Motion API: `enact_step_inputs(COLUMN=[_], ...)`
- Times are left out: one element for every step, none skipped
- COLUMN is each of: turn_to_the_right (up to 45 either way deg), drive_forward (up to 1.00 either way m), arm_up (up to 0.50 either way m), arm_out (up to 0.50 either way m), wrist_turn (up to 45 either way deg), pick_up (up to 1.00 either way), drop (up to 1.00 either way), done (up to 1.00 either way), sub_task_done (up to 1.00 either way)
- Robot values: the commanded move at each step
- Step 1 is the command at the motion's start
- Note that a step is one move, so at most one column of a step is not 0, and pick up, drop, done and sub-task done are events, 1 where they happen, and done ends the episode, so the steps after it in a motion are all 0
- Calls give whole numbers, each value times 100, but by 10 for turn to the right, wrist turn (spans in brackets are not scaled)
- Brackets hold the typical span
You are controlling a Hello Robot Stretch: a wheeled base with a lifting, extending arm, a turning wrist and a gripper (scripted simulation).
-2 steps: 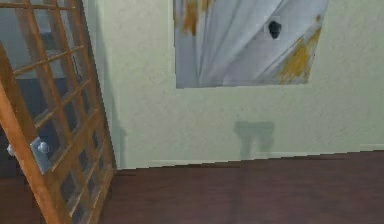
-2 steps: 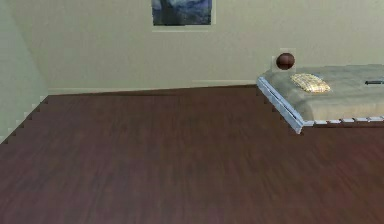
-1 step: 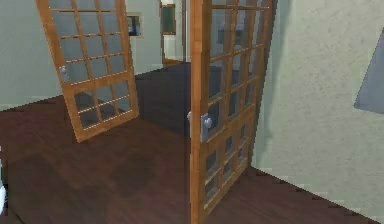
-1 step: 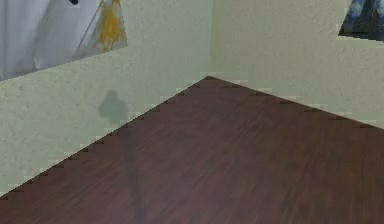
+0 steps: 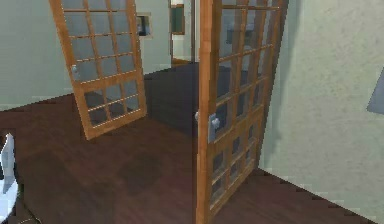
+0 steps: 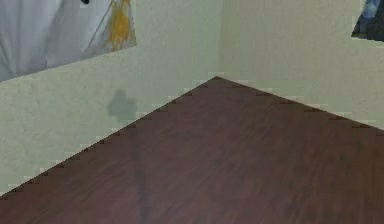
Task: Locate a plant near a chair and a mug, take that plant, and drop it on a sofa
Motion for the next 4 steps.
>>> enact_step_inputs(turn_to_the_right=[0, -450, -450, -450], drive_forward=[45, 0, 0, 0], arm_up=[0, 0, 0, 0], arm_out=[0, 0, 0, 0], wrist_turn=[0, 0, 0, 0], pick_up=[0, 0, 0, 0], drop=[0, 0, 0, 0], done=[0, 0, 0, 0], sub_task_done=[0, 0, 0, 0])
